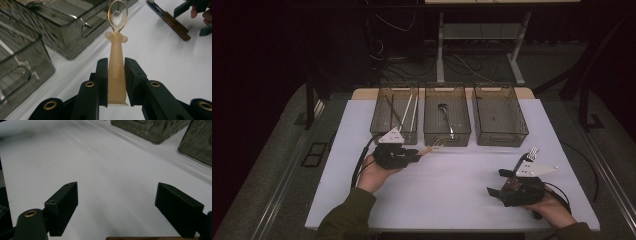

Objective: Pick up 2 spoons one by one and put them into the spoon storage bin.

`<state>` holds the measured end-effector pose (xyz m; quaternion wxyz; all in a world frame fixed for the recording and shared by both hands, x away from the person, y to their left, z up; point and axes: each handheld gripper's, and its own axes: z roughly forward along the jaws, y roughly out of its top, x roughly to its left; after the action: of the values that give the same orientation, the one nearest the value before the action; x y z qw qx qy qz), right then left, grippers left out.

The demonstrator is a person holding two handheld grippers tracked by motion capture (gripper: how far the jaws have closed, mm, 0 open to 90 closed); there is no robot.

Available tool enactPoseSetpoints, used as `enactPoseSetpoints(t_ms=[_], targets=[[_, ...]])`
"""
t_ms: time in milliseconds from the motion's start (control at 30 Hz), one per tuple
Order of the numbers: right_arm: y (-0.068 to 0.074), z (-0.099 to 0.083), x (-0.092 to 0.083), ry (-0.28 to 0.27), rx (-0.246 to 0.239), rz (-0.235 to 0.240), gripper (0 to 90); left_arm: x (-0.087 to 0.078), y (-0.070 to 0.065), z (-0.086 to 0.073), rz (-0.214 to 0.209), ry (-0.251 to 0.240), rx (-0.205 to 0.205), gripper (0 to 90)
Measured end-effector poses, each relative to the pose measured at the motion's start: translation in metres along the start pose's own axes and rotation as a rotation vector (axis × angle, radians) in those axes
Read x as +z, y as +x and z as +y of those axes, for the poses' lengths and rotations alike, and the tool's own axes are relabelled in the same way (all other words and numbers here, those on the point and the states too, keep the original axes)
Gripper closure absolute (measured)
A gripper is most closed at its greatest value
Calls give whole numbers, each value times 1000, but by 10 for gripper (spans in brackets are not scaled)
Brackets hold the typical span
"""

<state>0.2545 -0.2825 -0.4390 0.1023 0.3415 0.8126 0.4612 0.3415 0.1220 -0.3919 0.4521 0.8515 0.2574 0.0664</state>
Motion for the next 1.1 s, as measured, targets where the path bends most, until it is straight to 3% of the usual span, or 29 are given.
enactPoseSetpoints(t_ms=[200,300,567,767,1000,1100], targets=[[0,0,1,-1,5,1,187,0,5,19,-2,-43,-3,734],[0,0,0,1,22,4,187,1,9,32,5,-49,7,734],[-1,1,-1,-12,8,0,187,13,20,65,38,-66,4,734],[-1,1,-3,-20,14,-3,187,37,33,80,71,-32,-18,734],[-1,1,-3,-26,17,-4,187,66,50,87,120,36,-33,733],[-2,1,-4,-26,21,-5,187,76,56,86,112,53,-71,733]])
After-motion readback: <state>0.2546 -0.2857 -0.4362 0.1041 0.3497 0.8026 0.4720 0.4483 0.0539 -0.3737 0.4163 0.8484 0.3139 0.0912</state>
